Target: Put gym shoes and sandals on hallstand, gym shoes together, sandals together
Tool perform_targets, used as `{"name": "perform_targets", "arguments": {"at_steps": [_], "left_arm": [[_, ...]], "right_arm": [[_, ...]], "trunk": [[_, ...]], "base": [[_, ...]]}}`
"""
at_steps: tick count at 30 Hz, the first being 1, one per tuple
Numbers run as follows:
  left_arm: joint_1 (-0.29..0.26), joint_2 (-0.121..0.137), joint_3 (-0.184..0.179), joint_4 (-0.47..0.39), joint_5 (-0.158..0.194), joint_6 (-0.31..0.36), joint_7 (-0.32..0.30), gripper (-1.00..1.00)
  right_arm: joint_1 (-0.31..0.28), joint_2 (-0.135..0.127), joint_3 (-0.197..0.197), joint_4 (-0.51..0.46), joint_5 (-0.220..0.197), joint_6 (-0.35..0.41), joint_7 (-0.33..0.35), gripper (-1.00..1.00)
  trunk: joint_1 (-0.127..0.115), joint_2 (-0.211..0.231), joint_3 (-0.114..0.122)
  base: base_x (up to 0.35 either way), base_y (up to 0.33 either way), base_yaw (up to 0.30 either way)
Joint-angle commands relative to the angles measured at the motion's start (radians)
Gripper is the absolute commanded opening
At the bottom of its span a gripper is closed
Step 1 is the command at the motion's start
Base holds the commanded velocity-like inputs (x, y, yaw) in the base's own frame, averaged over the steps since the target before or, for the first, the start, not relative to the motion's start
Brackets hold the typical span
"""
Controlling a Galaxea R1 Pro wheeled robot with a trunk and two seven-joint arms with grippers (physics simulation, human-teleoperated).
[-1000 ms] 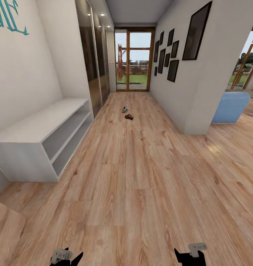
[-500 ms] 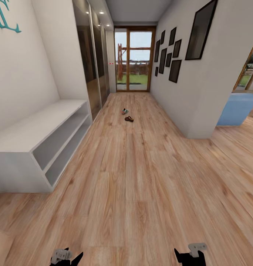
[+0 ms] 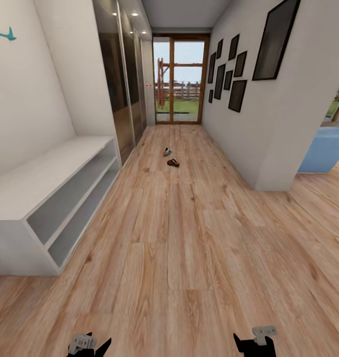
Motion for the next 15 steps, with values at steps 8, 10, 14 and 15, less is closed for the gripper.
{"name": "perform_targets", "arguments": {"at_steps": [8, 10, 14, 15], "left_arm": [[-0.001, 0.0, 0.005, 0.001, 0.001, -0.001, -0.007, 1.0], [-0.001, 0.0, 0.005, 0.001, 0.001, -0.001, -0.007, 1.0], [-0.001, 0.0, 0.005, 0.001, 0.001, -0.001, -0.007, 1.0], [-0.001, 0.0, 0.005, 0.001, 0.001, -0.001, -0.007, 1.0]], "right_arm": [[-0.001, 0.0, -0.009, 0.001, 0.008, -0.003, 0.004, 1.0], [-0.001, 0.0, -0.009, 0.001, 0.009, -0.003, 0.004, 1.0], [-0.001, 0.0, -0.009, 0.001, 0.008, -0.003, 0.004, 1.0], [-0.001, 0.0, -0.009, 0.001, 0.008, -0.003, 0.004, 1.0]], "trunk": [[0.0, 0.0, -0.001], [0.0, 0.0, -0.001], [0.0, 0.0, -0.001], [0.0, 0.0, -0.001]], "base": [[0.339, 0.0, 0.0], [0.339, 0.0, 0.0], [0.339, 0.0, 0.0], [0.339, 0.0, 0.0]]}}
